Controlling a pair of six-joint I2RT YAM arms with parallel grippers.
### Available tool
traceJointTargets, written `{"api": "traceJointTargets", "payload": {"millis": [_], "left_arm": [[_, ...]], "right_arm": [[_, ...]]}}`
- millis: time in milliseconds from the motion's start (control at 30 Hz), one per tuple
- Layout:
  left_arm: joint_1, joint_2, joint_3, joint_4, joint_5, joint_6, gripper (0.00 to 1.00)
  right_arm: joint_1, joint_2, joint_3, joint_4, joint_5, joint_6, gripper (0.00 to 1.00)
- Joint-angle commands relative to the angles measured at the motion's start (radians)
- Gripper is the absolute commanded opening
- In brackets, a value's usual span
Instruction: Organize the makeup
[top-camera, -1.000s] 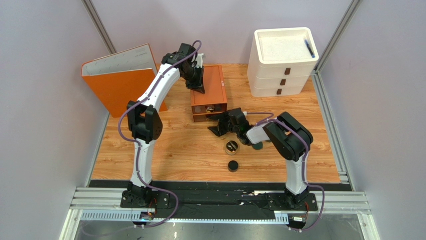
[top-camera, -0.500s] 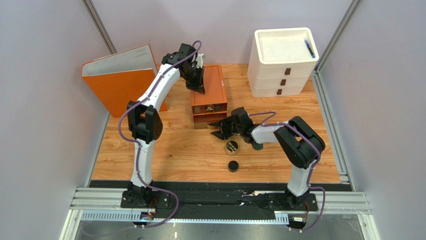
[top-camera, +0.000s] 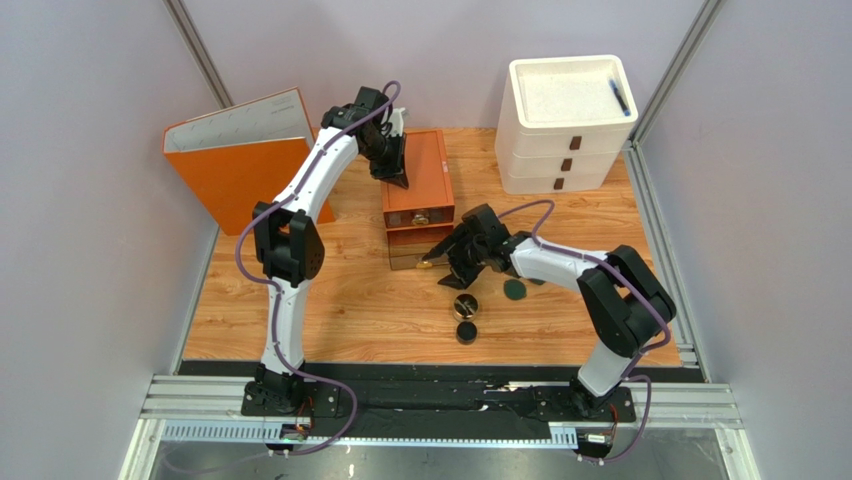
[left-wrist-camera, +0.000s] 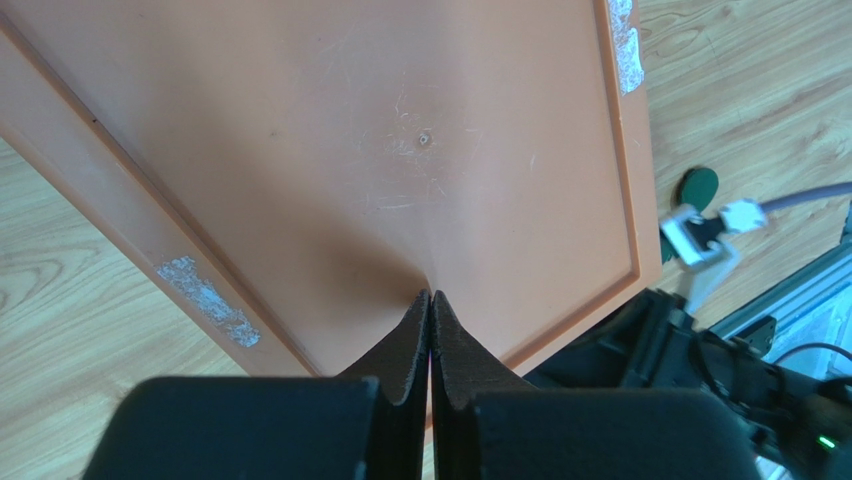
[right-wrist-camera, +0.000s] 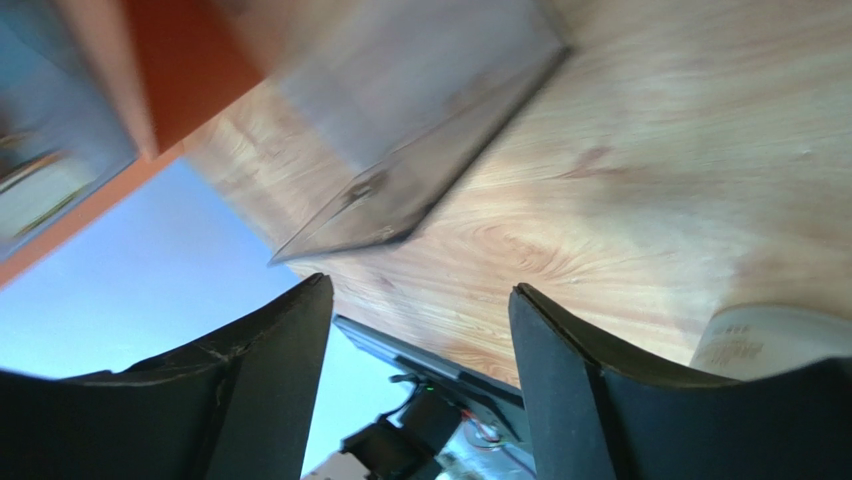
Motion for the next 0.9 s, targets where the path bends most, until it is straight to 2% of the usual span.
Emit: {"api": "traceJointTargets", "payload": {"millis": [0, 133, 300, 500, 633, 867], "left_arm": [[0.013, -0.011, 0.003, -0.065, -0.03, 0.019, 0.0], [0.013, -0.011, 0.003, -0.065, -0.027, 0.019, 0.0], [0.013, -0.012, -0.003, -0.064, -0.025, 0.019, 0.0], [0.013, -0.008, -0.009, -0.065, -0.017, 0.022, 0.0], [0.013, -0.017, -0.029, -0.059, -0.011, 0.022, 0.0], [0.013, -0.038, -0.076, -0.05, -0.008, 0.024, 0.0]], "right_arm": [[0.006, -0.099, 0.204, -0.299, 0.092, -0.282, 0.7], [0.006, -0.156, 0.301, -0.483, 0.159, -0.441, 0.7], [0.006, -0.225, 0.338, -0.672, 0.333, -0.667, 0.71], [0.006, -0.297, 0.232, -0.813, 0.472, -0.776, 0.85], [-0.014, -0.332, 0.114, -0.814, 0.564, -0.778, 0.87], [-0.101, -0.265, 0.028, -0.72, 0.557, -0.779, 0.83]]}}
